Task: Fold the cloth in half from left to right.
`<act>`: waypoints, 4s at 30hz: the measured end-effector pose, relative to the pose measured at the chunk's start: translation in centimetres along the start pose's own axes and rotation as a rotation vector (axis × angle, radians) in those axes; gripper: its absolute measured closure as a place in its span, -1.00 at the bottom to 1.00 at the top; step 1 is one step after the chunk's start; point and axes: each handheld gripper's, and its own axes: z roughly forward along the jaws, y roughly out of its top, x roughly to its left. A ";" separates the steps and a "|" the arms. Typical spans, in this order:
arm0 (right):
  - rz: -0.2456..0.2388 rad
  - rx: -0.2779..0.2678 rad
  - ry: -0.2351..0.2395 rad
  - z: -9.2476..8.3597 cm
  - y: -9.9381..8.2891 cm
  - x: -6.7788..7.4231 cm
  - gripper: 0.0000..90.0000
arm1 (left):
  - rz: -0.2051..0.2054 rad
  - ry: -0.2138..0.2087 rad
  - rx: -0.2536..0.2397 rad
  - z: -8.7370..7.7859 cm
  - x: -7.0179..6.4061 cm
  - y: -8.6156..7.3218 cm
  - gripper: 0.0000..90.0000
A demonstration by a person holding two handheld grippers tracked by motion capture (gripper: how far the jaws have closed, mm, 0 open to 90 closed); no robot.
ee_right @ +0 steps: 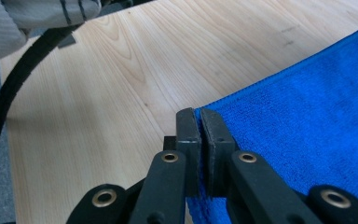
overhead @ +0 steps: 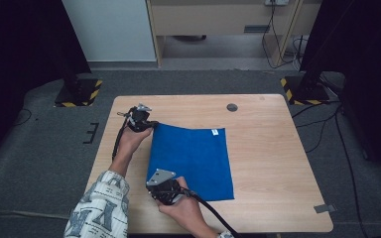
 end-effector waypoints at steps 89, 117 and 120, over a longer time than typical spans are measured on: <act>0.189 -0.012 -0.159 -12.0 -9.5 -7.9 0.90 | 0.003 -0.142 0.027 9.5 -13.6 7.7 0.98; 0.319 0.092 -0.212 -13.9 -11.6 -9.7 0.10 | 0.002 -0.201 0.010 9.7 -15.2 7.8 0.55; 0.310 0.084 -0.226 -14.2 -11.7 -9.7 -0.12 | 0.036 -0.198 0.005 9.0 -15.4 7.6 0.44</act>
